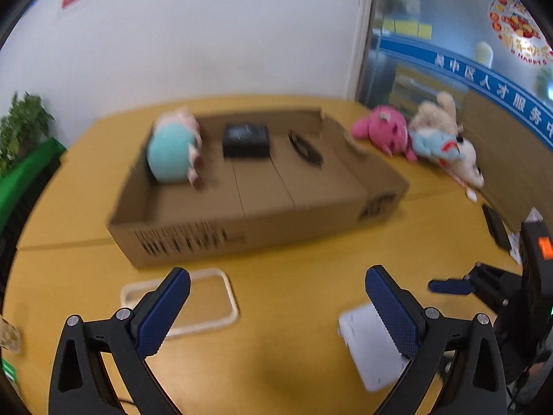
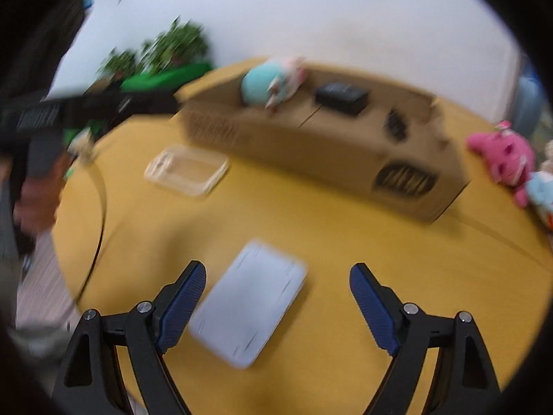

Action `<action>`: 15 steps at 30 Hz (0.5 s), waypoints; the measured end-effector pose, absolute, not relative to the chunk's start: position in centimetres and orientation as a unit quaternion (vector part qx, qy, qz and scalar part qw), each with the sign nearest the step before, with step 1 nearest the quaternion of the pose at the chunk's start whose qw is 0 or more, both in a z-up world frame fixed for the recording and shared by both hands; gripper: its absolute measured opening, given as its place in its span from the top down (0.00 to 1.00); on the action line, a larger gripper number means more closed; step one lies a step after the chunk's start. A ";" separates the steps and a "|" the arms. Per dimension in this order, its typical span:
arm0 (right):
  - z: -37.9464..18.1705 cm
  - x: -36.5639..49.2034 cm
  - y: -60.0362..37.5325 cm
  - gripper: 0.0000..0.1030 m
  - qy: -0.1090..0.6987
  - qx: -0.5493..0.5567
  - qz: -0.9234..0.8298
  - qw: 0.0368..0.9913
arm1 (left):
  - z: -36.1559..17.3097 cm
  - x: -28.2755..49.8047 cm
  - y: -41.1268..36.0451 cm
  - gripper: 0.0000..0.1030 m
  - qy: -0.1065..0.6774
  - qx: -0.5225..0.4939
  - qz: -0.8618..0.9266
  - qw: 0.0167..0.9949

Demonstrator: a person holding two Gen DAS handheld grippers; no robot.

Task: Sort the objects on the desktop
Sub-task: 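Withdraw the left gripper and move it to the white power bank, then close the left gripper on the white power bank and lift it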

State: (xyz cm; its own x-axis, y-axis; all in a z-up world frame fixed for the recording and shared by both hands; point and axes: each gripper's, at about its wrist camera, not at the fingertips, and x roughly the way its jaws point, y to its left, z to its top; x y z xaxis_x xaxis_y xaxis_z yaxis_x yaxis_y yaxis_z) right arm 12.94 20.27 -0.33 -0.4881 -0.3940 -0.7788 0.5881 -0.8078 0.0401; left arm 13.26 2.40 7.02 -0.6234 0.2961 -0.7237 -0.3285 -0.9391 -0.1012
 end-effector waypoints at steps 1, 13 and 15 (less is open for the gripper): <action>-1.4 13.6 20.0 0.17 0.123 0.427 -0.845 0.297 | 5.8 13.2 2.6 0.02 0.016 -0.418 0.889 0.184; -5.7 14.5 18.7 0.18 0.137 0.453 -0.822 0.316 | -1.6 12.1 7.5 0.05 -0.047 -0.523 0.786 0.327; -5.8 14.2 18.6 0.18 0.132 0.453 -0.822 0.319 | -2.7 11.7 8.2 0.10 -0.061 -0.539 0.769 0.338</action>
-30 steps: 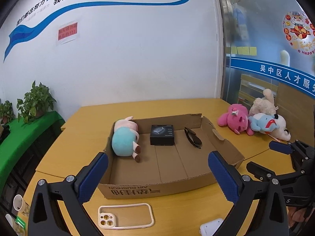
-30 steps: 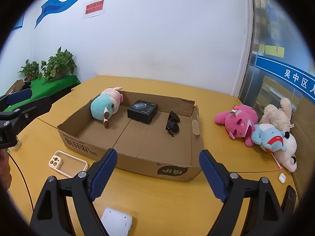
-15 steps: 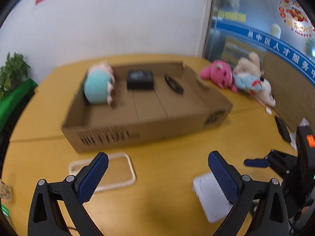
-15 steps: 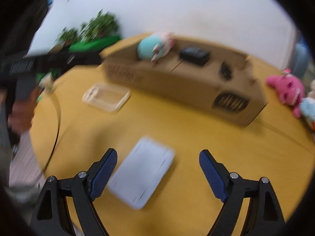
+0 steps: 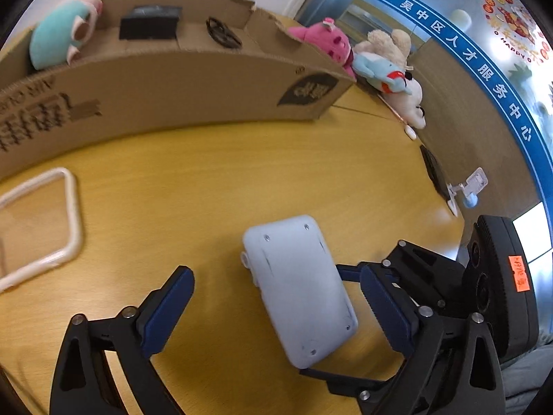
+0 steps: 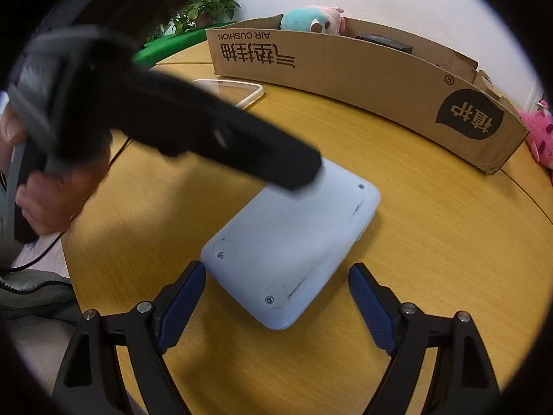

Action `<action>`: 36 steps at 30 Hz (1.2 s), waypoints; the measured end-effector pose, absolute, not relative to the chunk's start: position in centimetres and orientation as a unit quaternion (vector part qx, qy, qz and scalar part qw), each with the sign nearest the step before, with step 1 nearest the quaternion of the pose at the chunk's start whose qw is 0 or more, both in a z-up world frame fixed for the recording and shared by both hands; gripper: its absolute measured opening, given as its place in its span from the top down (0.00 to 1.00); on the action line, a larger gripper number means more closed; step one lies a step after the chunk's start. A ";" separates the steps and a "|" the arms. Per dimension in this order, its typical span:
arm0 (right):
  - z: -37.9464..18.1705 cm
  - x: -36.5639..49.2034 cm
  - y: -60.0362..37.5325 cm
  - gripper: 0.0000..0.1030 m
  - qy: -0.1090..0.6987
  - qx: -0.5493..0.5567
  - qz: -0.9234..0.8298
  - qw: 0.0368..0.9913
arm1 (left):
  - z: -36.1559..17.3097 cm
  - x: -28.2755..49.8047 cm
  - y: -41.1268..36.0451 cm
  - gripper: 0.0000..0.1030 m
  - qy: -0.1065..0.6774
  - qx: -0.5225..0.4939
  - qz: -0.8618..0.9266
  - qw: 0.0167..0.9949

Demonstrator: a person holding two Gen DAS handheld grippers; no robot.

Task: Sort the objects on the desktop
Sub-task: 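Close the left gripper on the white power bank and lift it, then lower the power bank with the left gripper into the box and release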

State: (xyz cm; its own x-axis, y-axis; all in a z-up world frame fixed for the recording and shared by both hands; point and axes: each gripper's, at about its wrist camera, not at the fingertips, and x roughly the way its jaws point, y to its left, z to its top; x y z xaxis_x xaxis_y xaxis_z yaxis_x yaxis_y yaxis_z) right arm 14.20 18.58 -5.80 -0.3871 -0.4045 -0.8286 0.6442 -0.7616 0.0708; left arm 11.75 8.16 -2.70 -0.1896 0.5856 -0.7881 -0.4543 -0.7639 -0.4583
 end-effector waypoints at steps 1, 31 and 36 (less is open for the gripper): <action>-5.8 14.1 18.5 0.19 0.133 0.450 -0.823 0.319 | -3.3 11.6 8.4 0.15 -0.069 -0.548 0.759 0.345; 7.4 7.6 9.1 0.28 0.208 0.280 -0.853 0.387 | 11.0 5.3 -1.6 0.61 -0.132 -0.368 0.866 0.311; 10.5 4.4 6.1 0.28 0.234 0.263 -0.841 0.410 | 14.1 2.5 -4.0 0.61 -0.123 -0.332 0.889 0.290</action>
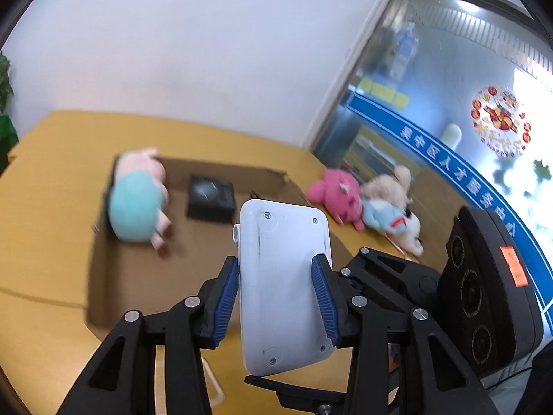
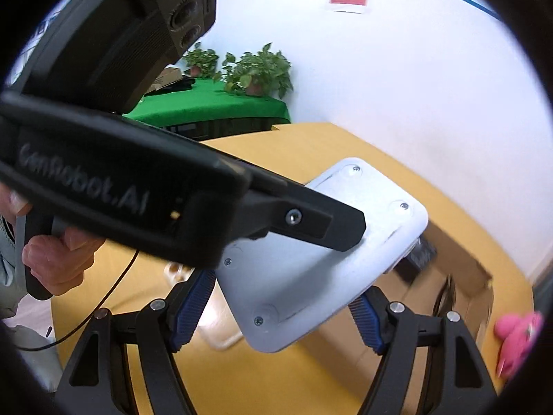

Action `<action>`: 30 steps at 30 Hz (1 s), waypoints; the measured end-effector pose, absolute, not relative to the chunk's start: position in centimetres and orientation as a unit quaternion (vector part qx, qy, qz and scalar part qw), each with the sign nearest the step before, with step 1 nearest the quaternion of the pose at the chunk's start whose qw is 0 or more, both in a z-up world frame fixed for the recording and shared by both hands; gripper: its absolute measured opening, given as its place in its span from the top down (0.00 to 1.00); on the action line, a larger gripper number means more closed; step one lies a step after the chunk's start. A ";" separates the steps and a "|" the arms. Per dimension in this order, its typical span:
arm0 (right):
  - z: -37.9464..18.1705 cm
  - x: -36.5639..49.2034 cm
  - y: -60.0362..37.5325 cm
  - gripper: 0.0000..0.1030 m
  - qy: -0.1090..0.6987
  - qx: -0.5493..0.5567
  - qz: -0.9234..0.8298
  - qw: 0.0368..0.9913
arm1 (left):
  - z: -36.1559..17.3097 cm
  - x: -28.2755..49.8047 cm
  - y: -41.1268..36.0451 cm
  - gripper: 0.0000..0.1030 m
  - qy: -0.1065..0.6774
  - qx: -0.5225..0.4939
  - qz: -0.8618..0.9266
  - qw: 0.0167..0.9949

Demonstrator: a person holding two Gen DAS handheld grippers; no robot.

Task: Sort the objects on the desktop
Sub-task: 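Lower the power bank with the left gripper into the box and release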

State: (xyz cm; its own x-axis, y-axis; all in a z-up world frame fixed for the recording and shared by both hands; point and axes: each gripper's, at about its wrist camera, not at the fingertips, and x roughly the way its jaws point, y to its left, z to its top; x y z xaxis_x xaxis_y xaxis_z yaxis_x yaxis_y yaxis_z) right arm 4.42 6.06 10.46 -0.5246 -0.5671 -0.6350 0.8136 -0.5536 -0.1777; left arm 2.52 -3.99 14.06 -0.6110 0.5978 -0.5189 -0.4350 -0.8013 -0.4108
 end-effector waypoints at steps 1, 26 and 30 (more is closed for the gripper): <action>10.8 3.6 5.6 0.28 0.234 0.266 -0.837 0.418 | 14.3 1.9 -4.6 0.60 -0.125 -0.330 0.890 0.287; 0.1 -12.9 -1.0 0.30 0.147 0.531 -0.690 0.469 | 1.7 -11.2 -8.4 0.67 -0.166 -0.522 0.814 0.193; -1.0 -13.3 -1.5 0.30 0.125 0.581 -0.655 0.467 | 1.8 -11.2 -8.4 0.67 -0.143 -0.535 0.814 0.176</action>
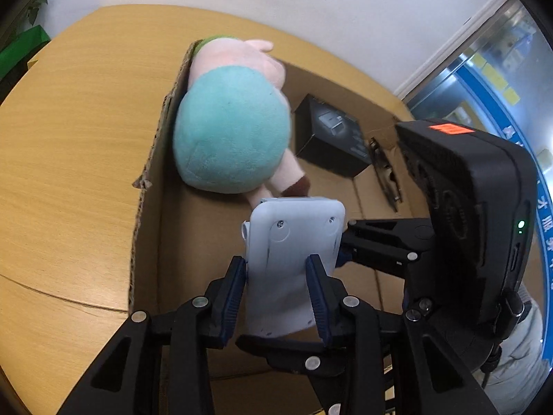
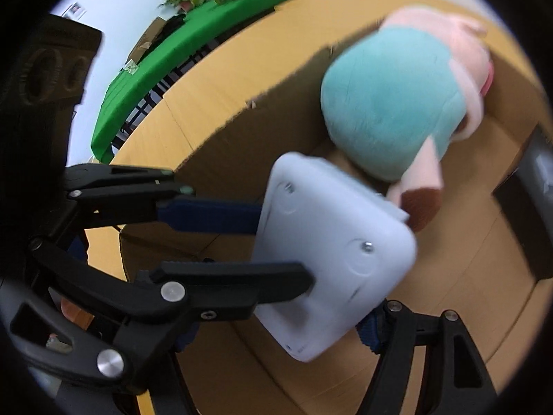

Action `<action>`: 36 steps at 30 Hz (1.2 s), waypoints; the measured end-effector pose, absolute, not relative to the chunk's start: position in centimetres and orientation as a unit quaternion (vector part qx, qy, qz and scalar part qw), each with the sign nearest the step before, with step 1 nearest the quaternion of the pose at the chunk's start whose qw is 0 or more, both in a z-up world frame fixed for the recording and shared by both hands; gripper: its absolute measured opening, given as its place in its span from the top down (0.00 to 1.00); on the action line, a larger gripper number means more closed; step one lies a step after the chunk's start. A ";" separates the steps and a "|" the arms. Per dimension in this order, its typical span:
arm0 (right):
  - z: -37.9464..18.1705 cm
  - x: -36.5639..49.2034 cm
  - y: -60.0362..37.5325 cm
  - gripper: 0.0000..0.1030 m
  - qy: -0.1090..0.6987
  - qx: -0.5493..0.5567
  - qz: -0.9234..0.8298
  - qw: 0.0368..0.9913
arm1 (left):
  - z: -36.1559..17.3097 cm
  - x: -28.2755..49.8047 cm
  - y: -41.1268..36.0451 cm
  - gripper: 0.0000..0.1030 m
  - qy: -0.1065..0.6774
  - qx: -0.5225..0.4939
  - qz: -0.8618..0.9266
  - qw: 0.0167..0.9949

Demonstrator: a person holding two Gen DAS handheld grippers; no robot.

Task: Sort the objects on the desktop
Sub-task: 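Lower the power bank with the left gripper into the box and release, then move the left gripper to the clear phone case on the table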

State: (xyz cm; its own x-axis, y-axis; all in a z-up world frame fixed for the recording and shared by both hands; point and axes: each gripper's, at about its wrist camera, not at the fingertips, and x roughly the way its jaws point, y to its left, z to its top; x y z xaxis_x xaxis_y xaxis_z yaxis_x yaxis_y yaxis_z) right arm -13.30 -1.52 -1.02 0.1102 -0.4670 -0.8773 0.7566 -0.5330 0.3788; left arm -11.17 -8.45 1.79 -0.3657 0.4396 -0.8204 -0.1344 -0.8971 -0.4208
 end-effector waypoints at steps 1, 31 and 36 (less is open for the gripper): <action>-1.5 -13.3 -1.7 0.29 0.118 0.596 -0.642 0.467 | 1.7 -11.3 -8.5 0.67 -0.136 -0.540 0.812 0.171; 6.8 -1.7 16.9 0.19 0.040 0.350 -0.928 0.119 | 12.5 5.4 0.1 0.00 0.031 -0.242 0.967 0.078; 6.8 1.1 17.8 0.19 0.039 0.335 -0.937 0.092 | 13.0 7.3 2.6 0.00 0.051 -0.229 0.967 0.101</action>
